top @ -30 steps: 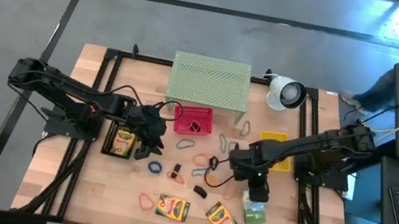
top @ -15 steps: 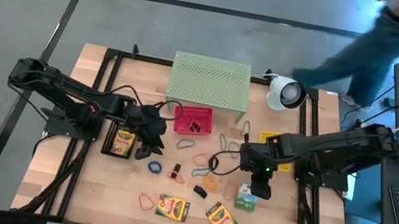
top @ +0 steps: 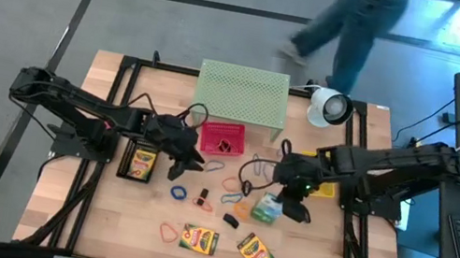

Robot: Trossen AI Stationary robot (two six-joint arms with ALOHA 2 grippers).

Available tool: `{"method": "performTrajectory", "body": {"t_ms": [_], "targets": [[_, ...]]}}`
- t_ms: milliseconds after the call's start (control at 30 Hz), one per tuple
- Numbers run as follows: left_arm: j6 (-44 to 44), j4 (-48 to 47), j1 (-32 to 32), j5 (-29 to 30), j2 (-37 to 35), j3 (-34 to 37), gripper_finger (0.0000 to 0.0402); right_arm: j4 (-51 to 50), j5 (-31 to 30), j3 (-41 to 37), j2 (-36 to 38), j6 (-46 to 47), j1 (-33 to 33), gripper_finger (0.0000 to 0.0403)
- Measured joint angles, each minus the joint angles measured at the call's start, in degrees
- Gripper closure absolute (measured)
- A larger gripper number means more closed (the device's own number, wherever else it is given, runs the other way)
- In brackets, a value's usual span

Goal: Pick & Place Office Desk Supplies
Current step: Put the yellow crayon box into the black bin

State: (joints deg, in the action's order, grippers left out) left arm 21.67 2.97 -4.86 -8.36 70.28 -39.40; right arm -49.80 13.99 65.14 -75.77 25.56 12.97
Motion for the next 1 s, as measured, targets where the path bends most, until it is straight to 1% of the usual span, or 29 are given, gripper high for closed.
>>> {"method": "performTrajectory", "body": {"t_ms": [167, 267, 400, 467, 633, 733, 1000], "targets": [[-1.3, 4.5, 1.1, 0.1, 0.1, 0.0, 0.025, 0.0, -4.2, 6.2, 0.0, -0.4, -1.4, 0.0403], [-1.3, 7.8, 2.0, -0.9, 0.6, 0.0, 0.0231, 0.1, -6.4, 9.5, 0.0, -1.0, -2.5, 0.0403], [-0.5, 15.8, 3.2, -4.2, 2.3, 0.0, 0.0205, 0.1, -7.6, 11.9, 0.0, -2.4, -4.3, 0.0403], [0.0, 19.7, 3.7, -4.7, 3.9, -0.3, 0.0195, 1.0, -7.7, 12.2, 0.0, -2.5, -5.1, 0.0403], [-1.9, 20.1, 4.3, -7.1, 8.0, -4.5, 0.0184, 3.8, -7.2, 12.2, 0.0, -2.9, -6.3, 0.0403], [-2.7, 20.0, 4.4, -8.2, 10.8, -7.6, 0.0183, 5.7, -7.2, 12.2, 0.0, -3.1, -6.4, 0.0403], [-3.8, 19.9, 5.5, -13.4, 17.3, -15.1, 0.0183, 7.9, -7.1, 12.2, 0.0, -3.1, -6.4, 0.0403]]}}
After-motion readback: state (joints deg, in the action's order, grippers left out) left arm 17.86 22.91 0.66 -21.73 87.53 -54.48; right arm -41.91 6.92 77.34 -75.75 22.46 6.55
